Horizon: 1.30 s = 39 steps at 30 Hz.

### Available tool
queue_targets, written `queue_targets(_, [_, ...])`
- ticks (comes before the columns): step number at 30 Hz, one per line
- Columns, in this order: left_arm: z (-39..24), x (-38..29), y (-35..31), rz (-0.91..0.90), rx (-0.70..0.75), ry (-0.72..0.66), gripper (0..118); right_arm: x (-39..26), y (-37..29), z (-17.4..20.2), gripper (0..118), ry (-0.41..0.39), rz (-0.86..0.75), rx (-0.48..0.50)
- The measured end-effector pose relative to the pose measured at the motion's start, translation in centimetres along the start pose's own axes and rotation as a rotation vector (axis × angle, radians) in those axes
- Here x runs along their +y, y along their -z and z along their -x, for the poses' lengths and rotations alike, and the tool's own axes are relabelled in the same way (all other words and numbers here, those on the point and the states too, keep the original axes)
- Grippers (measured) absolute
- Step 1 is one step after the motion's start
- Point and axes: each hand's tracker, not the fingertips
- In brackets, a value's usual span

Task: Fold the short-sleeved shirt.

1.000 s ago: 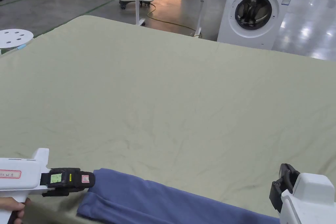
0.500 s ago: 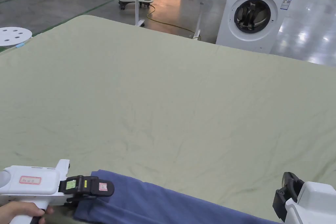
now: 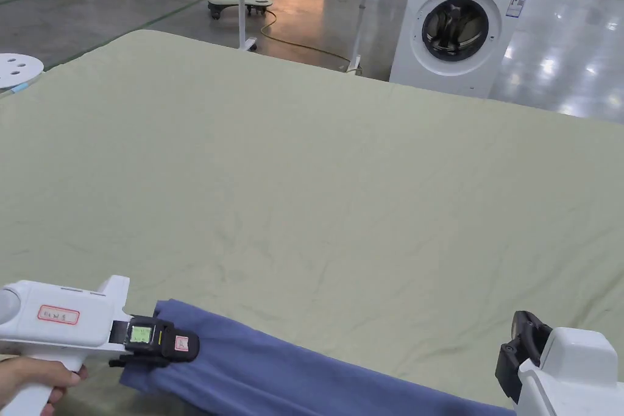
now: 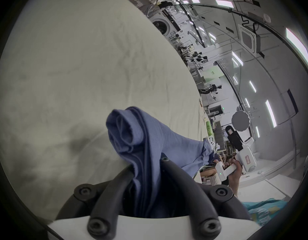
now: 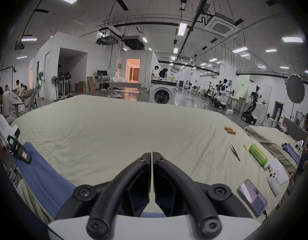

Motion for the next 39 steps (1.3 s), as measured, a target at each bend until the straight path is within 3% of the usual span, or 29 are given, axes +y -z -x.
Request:
queue_targets(4, [-2.6, 1.9, -3.1, -0.023, 0.042, 0.055, 3, 0.2, 0.2, -0.4, 1, 0.008, -0.01, -0.001])
queue_targets(13, [-3.9, 3.9, -8.6, -0.01, 0.415, 0.101, 3, 0.6, 0.5, -0.6, 1, 0.01, -0.02, 0.019])
queue_targets(18, [-7.3, 2.6, -7.9, 0.017, 0.372, 0.133, 3, 0.4, 0.7, -0.7, 1, 0.017, -0.016, 0.029])
queue_targets(26, [-14.5, -0.3, -1.9, 0.08, 0.122, 0.208, 3, 0.0, 0.6, -1.4, 1, 0.043, -0.004, 0.028])
queue_targets(35, [-16.0, -3.4, 10.7, 0.264, 0.252, 0.235, 3, -0.9, -0.2, -2.7, 1, 0.063, 0.013, -0.006])
queue_targets(39, [-15.6, -4.5, 13.9, 0.247, 0.305, 0.199, 3, -1.5, -0.4, -3.2, 1, 0.07, 0.034, -0.015])
